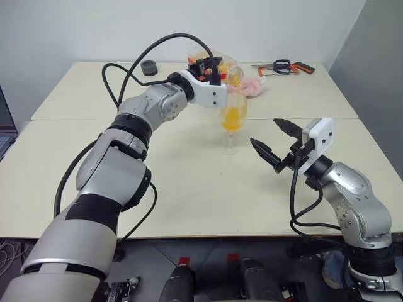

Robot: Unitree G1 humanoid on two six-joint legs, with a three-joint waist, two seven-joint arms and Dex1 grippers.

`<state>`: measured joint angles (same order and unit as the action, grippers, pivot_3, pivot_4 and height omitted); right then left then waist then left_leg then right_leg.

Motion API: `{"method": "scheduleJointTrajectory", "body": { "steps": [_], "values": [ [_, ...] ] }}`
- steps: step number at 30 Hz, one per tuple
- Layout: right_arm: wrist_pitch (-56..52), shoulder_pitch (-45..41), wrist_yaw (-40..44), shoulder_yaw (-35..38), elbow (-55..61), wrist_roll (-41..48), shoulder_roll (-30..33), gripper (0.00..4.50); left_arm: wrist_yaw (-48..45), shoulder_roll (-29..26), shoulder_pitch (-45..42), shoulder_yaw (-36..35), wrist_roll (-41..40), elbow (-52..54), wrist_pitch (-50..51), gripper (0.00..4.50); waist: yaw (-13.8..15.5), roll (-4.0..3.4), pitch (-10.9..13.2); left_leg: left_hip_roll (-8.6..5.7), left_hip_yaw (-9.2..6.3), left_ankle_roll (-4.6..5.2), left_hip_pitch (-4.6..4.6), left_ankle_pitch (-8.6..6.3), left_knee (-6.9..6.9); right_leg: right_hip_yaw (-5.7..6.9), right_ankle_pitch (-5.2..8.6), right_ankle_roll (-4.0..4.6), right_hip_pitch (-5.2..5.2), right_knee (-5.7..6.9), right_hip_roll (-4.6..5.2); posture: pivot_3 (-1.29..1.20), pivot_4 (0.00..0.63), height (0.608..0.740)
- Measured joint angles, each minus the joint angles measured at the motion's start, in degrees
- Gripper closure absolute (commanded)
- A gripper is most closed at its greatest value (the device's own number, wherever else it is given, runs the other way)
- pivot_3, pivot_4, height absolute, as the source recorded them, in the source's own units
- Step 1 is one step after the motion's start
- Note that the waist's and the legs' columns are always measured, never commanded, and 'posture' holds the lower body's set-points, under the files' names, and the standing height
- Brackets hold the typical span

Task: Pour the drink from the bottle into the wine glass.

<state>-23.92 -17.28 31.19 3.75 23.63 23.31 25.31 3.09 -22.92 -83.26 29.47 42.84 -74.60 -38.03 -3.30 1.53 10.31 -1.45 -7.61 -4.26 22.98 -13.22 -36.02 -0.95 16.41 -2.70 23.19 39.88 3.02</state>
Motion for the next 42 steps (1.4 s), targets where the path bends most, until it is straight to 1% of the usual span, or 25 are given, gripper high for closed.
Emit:
{"method": "scheduleJointTrajectory", "body": {
  "steps": [17, 42],
  "values": [
    [0.0, -0.01, 0.03, -0.09, -0.1, 0.07, 0.0, 0.0, 1.08, -0.77, 0.0, 1.63, 1.12, 0.0, -0.2, 2.85, 0.0, 0.0, 0.0, 0.0, 0.0, 0.0, 0.0, 0.0, 0.0, 0.0, 0.0, 0.0, 0.0, 0.0, 0.0, 0.0, 0.15, 0.74],
    [-0.16, 0.0, 0.0, -0.48, -0.1, 0.44, 0.0, 0.0, 1.25, -0.8, 0.0, 1.66, 1.13, 0.0, -0.24, 2.85, 0.0, 0.0, 0.0, 0.0, 0.0, 0.0, 0.0, 0.0, -0.01, 0.0, 0.0, 0.0, 0.0, 0.0, 0.0, 0.0, 0.15, 0.74]
  ]
}}
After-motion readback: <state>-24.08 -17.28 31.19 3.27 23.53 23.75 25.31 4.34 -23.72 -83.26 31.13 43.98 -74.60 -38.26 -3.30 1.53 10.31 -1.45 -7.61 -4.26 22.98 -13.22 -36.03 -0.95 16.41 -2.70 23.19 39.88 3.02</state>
